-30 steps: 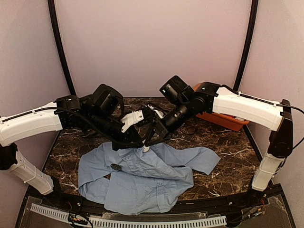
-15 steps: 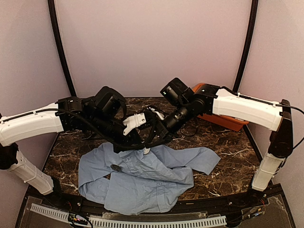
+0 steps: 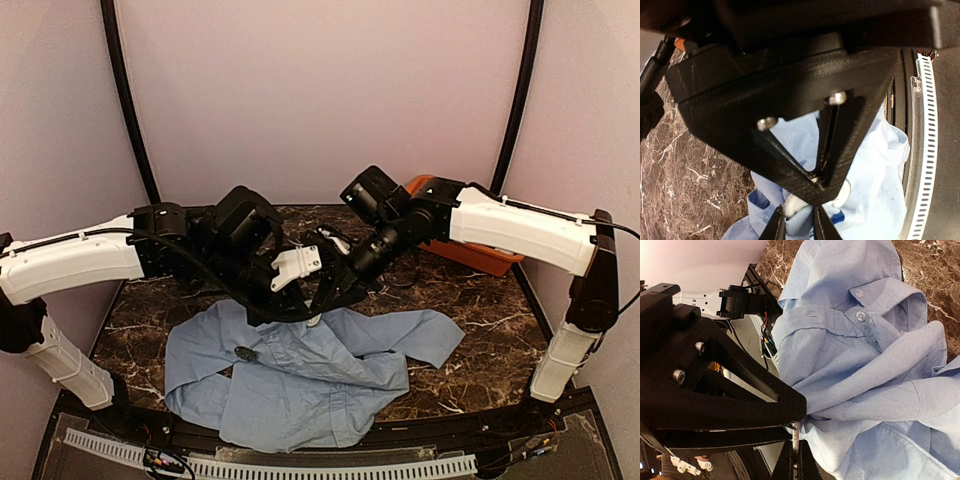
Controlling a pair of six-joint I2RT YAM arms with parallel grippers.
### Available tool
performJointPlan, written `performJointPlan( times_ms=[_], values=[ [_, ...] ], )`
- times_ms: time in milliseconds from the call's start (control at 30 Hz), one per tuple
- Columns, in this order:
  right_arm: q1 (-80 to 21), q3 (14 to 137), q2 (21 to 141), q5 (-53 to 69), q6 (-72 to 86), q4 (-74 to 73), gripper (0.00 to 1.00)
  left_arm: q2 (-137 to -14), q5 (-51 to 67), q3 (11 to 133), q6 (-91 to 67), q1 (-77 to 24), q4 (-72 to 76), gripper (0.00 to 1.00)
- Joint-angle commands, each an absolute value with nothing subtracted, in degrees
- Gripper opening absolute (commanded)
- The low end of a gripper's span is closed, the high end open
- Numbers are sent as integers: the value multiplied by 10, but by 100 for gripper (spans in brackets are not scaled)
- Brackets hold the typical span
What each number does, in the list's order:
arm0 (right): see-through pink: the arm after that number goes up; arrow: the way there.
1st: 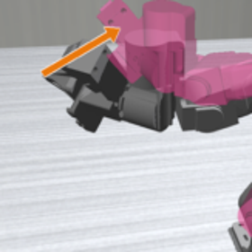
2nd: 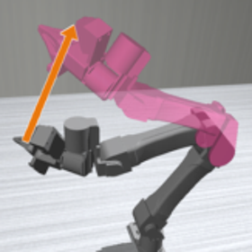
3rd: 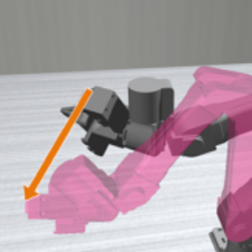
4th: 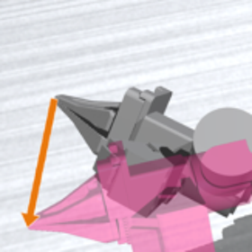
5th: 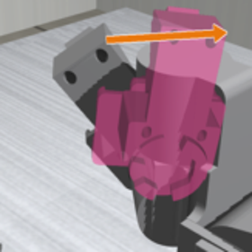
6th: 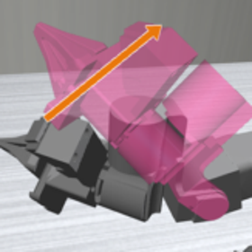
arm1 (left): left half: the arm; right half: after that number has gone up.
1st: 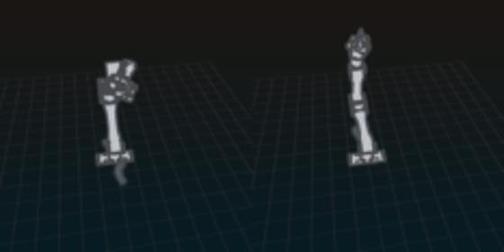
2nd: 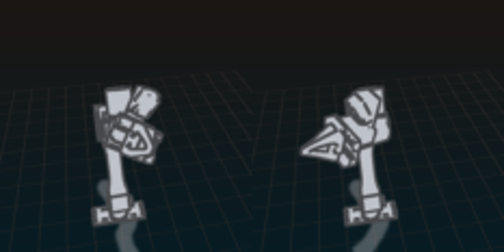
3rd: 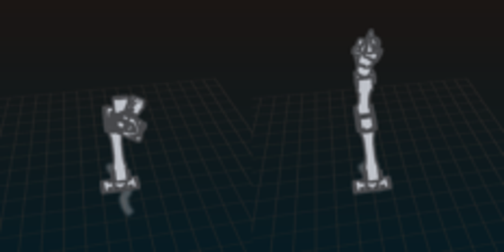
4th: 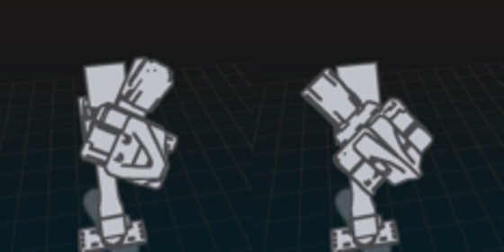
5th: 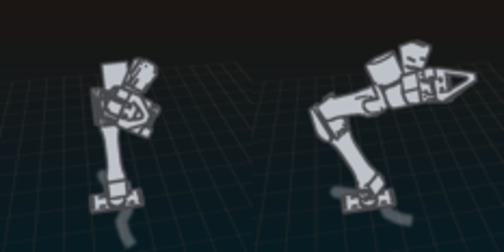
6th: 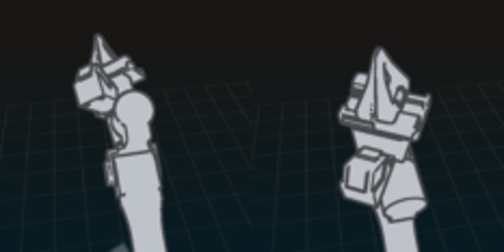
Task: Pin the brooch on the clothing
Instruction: Pin the brooch to the flattened clothing.
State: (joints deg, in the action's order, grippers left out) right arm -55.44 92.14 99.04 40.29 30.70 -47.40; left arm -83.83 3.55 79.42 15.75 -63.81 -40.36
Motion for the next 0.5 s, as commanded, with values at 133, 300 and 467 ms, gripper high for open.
performJointPlan(
  times_ms=[133, 300, 467],
  values=[
    [-555, 931, 952, 451, 315, -346, 0, -863, 36, 794, 174, -658, -433, 19],
    [-553, 910, 945, 452, 304, -346, 0, -849, 33, 793, 178, -658, -427, 20],
    [-550, 895, 936, 449, 299, -347, 0, -832, 40, 794, 181, -658, -421, 26]
  ],
)
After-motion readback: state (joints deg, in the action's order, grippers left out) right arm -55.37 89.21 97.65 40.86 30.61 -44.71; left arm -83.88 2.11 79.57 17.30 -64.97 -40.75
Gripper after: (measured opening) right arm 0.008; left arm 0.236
